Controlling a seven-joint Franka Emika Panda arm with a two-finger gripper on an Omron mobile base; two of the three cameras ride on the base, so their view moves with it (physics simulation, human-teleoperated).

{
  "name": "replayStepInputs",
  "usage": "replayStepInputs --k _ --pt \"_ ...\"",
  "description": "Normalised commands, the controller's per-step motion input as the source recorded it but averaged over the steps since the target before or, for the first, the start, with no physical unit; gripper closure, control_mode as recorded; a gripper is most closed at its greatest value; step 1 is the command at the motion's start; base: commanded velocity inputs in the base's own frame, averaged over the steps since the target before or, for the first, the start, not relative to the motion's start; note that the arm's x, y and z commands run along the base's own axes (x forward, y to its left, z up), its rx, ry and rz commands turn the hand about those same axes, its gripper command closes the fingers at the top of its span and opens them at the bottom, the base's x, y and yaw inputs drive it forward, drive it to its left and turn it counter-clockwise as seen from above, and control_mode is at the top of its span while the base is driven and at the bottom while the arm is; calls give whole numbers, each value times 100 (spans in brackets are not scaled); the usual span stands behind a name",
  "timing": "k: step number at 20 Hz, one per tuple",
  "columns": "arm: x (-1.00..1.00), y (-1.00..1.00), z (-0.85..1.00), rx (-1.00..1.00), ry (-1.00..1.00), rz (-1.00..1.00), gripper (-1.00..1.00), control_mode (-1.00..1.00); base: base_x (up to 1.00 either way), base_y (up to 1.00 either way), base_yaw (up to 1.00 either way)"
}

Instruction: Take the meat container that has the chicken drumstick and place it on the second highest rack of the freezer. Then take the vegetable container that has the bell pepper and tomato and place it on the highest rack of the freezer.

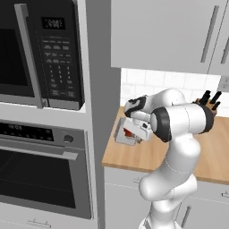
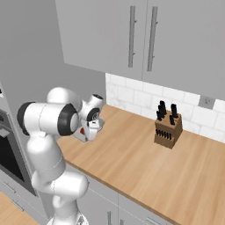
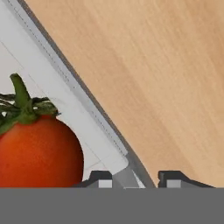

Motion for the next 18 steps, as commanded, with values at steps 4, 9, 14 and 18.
replayStepInputs --k 4,9,14,18 --pt "-62 -2 23 2 -33 0 100 -100 0 0 0" --pt "-81 -2 46 1 -38 3 100 -100 0 0 0" --pt "-82 -1 51 0 -36 16 100 -100 0 0 0" --pt "-91 -18 91 0 -26 23 100 -100 0 0 0"
